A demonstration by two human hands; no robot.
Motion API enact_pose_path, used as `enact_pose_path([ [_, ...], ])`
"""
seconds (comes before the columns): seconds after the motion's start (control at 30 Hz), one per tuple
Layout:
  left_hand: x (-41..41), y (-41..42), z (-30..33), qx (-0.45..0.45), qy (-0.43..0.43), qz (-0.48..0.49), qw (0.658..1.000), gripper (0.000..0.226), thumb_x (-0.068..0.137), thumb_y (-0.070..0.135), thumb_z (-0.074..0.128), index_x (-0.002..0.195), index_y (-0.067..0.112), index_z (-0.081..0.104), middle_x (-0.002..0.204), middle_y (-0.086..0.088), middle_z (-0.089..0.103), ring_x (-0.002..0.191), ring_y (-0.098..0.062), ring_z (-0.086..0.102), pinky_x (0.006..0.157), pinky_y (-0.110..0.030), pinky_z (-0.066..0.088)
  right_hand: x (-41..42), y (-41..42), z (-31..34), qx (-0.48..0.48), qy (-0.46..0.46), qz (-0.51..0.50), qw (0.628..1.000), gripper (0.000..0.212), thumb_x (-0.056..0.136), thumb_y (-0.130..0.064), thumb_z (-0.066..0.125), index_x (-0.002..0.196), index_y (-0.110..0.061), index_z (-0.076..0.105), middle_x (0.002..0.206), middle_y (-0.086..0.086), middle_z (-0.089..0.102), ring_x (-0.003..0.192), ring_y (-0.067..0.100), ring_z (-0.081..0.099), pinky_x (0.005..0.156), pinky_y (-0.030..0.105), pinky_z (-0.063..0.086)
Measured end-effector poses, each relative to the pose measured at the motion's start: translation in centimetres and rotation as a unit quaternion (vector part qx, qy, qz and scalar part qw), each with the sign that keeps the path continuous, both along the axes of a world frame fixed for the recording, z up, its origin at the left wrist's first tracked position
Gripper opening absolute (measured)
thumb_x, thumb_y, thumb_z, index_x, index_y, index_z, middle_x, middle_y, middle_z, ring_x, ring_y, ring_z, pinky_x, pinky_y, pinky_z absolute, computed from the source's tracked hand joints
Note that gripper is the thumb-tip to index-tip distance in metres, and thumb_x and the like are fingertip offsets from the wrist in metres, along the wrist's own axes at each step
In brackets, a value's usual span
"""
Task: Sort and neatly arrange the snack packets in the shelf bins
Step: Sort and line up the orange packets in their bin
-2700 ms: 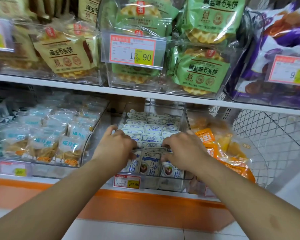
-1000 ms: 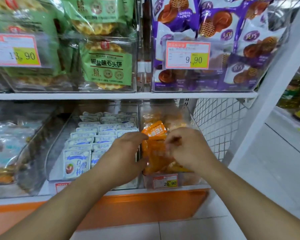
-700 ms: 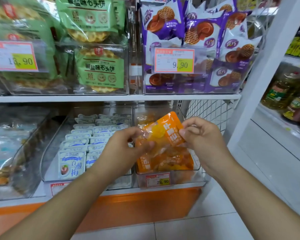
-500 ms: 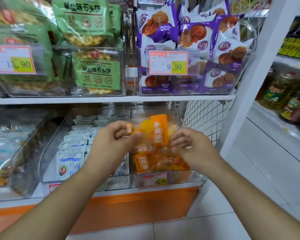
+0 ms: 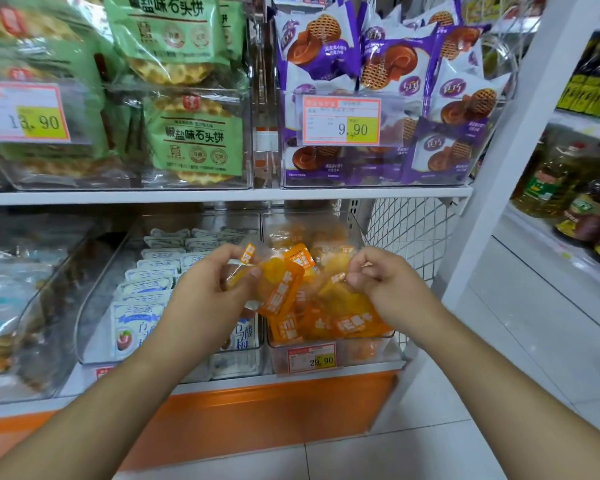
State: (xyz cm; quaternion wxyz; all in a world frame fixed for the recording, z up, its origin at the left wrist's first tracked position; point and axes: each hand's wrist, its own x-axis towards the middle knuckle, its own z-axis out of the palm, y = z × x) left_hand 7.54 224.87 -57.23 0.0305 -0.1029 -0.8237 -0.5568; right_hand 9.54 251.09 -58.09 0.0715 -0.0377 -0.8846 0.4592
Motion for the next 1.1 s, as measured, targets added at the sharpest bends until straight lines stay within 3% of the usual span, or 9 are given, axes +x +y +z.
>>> enact_pose_path([
  [0.1, 0.0, -0.1, 0.1, 0.003, -0.004, 0.022, 1.000, 0.005, 0.099, 0.030, 0.064, 0.101, 0.035, 0.064, 0.084, 0.007, 0.077, 0.067, -0.017, 0.076, 0.060, -0.060, 0.060, 0.3, 0.0, 1.3, -0.083, 0.019, -0.031, 0.996, 0.018, 0.105, -0.020, 0.061, 0.088, -0.026, 0.063, 0.077, 0.007, 0.075, 0.064, 0.021, 0.063, 0.062, 0.038, 0.053],
  [0.17, 0.1, 0.0, 0.3, 0.009, -0.007, 0.028, 1.000, 0.005, 0.099, 0.029, 0.065, 0.101, 0.033, 0.064, 0.084, 0.007, 0.077, 0.068, -0.017, 0.076, 0.060, -0.058, 0.061, 0.5, -0.3, 1.7, -0.130, 0.024, -0.055, 0.990, 0.014, 0.105, -0.022, 0.062, 0.092, -0.026, 0.066, 0.084, 0.006, 0.078, 0.072, 0.022, 0.071, 0.067, 0.043, 0.060],
  [0.37, 1.5, 2.0, 1.0, 0.074, -0.052, -0.025, 0.996, 0.014, 0.092, 0.026, 0.074, 0.104, 0.024, 0.067, 0.085, -0.003, 0.078, 0.074, -0.023, 0.077, 0.066, -0.046, 0.064, 1.4, -2.6, 2.0, -0.199, 0.019, -0.018, 0.980, 0.012, 0.102, -0.019, 0.066, 0.094, -0.022, 0.074, 0.082, 0.001, 0.080, 0.067, 0.016, 0.074, 0.062, 0.035, 0.058],
  [0.57, 2.0, 3.6, 1.1, 0.085, -0.063, -0.045, 0.993, 0.024, 0.085, 0.017, 0.080, 0.105, 0.021, 0.067, 0.080, -0.003, 0.078, 0.071, -0.024, 0.077, 0.067, -0.050, 0.064, 1.6, -3.0, 1.7, -0.132, 0.078, 0.028, 0.988, 0.012, 0.093, -0.016, 0.078, 0.090, -0.028, 0.078, 0.087, -0.009, 0.074, 0.087, 0.011, 0.070, 0.074, 0.025, 0.055],
  [0.67, 2.0, 3.8, 1.2, 0.063, -0.042, -0.045, 0.996, 0.026, 0.082, 0.019, 0.084, 0.102, 0.023, 0.067, 0.077, -0.001, 0.077, 0.065, -0.023, 0.075, 0.066, -0.051, 0.063, 1.9, -2.2, 1.8, -0.081, 0.069, 0.085, 0.991, 0.035, 0.080, -0.016, 0.089, 0.103, -0.037, 0.074, 0.085, -0.003, 0.065, 0.083, 0.020, 0.066, 0.076, 0.034, 0.058],
  [0.77, 1.6, 3.7, 0.8, -0.037, 0.012, -0.053, 0.998, 0.022, 0.086, 0.029, 0.080, 0.101, 0.035, 0.064, 0.080, 0.009, 0.076, 0.068, -0.017, 0.072, 0.068, -0.048, 0.061, 2.0, -1.5, 2.0, 0.025, 0.075, 0.067, 0.995, 0.036, 0.074, -0.017, 0.092, 0.097, -0.036, 0.073, 0.076, -0.015, 0.057, 0.076, 0.010, 0.060, 0.071, 0.032, 0.054],
  [0.87, 1.0, 3.0, 0.4, -0.149, 0.066, -0.034, 0.986, 0.017, 0.094, 0.036, 0.069, 0.106, 0.045, 0.060, 0.086, 0.018, 0.074, 0.070, -0.009, 0.069, 0.067, -0.042, 0.058, 1.9, 1.0, 2.5, 0.024, 0.104, 0.021, 0.994, 0.031, 0.078, -0.012, 0.089, 0.090, -0.029, 0.067, 0.080, -0.014, 0.063, 0.085, 0.012, 0.065, 0.074, 0.034, 0.057],
  [1.0, 0.6, 2.0, 0.3, -0.202, 0.075, -0.024, 0.976, 0.022, 0.094, 0.043, 0.066, 0.115, 0.046, 0.060, 0.096, 0.020, 0.071, 0.074, -0.001, 0.065, 0.061, -0.026, 0.050, 1.8, 3.1, 1.6, 0.061, 0.090, 0.021, 0.994, 0.034, 0.082, -0.008, 0.086, 0.094, -0.033, 0.066, 0.094, -0.013, 0.067, 0.089, 0.017, 0.069, 0.081, 0.048, 0.060],
  [1.1, 0.5, 1.9, 0.4, -0.212, 0.078, -0.032, 0.974, 0.025, 0.094, 0.044, 0.066, 0.117, 0.046, 0.060, 0.096, 0.021, 0.071, 0.074, -0.001, 0.065, 0.061, -0.026, 0.050, 2.0, 3.3, 0.2, 0.124, 0.097, 0.029, 0.987, 0.035, 0.084, -0.013, 0.085, 0.096, -0.041, 0.068, 0.101, -0.019, 0.070, 0.091, 0.007, 0.068, 0.084, 0.043, 0.060],
])
